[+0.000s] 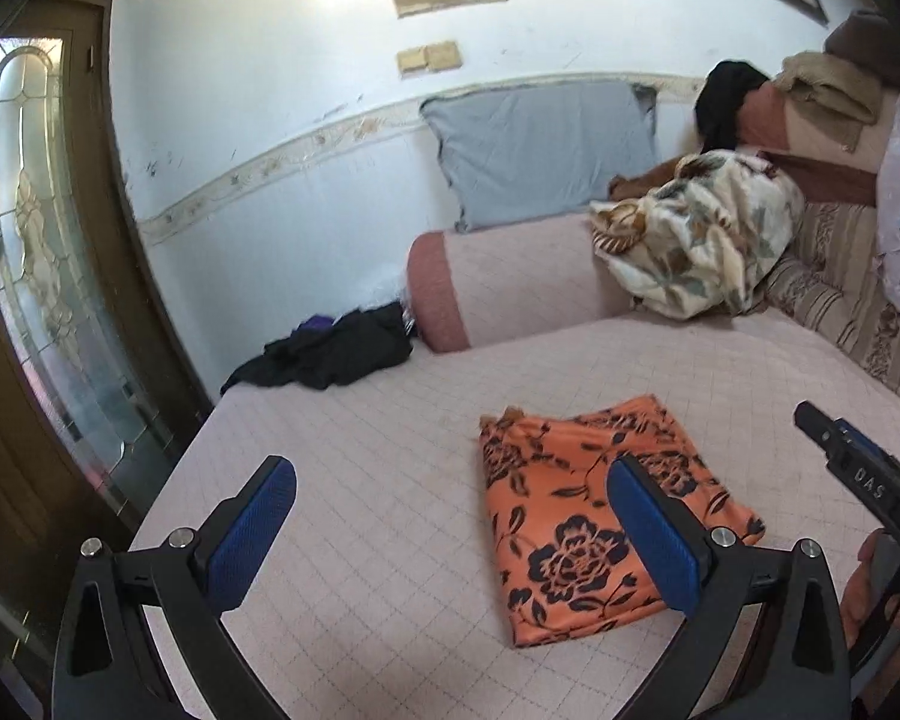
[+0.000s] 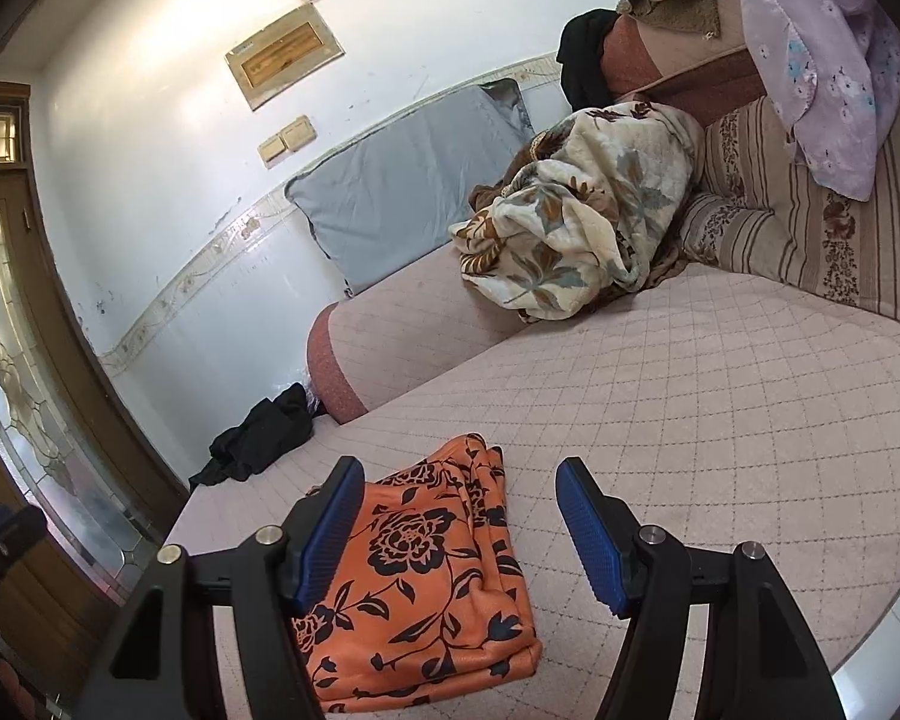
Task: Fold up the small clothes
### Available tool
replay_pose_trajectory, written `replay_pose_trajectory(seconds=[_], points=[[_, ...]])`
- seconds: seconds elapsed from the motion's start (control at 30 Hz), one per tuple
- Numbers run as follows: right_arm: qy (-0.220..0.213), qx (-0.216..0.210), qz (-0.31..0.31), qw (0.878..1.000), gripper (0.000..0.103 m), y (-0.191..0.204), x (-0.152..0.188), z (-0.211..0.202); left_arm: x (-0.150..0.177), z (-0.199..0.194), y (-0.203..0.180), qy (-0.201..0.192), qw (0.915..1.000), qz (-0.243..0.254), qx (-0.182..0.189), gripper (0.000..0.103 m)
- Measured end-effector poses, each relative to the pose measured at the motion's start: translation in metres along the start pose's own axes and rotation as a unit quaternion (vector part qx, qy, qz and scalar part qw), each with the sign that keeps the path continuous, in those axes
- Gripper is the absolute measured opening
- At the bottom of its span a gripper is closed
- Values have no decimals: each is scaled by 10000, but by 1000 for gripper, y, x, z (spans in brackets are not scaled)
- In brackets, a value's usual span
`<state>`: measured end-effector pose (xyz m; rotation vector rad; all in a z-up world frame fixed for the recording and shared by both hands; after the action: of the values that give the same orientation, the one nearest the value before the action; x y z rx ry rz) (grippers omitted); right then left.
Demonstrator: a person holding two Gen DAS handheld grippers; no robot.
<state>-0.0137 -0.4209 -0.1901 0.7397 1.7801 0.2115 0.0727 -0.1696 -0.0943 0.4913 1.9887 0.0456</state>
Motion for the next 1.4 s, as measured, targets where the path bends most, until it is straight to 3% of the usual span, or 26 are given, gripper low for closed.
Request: replay_pose_trajectory(seconds=[0.47, 0.7, 1.4], points=[[-82, -75, -697, 9975, 70, 36, 12, -13, 0, -1, 34, 73, 9975, -469, -520, 103], [-120, 3, -1120, 9936, 70, 69, 21, -40, 3, -4, 52, 123, 9965, -687, -467, 103], [-155, -461, -1786, 9827, 70, 161, 24, -91, 18, -18, 105, 129, 9910, -1233, -507, 103]])
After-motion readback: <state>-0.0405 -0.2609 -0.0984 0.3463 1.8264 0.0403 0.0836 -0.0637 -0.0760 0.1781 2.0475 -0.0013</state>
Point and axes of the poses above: each gripper's, at about its wrist camera, not at the fingertips, and z roughly the way its jaws point, y to its left, x to its underside, the point moved 1 cm from there along z, roughly the way its jaws point
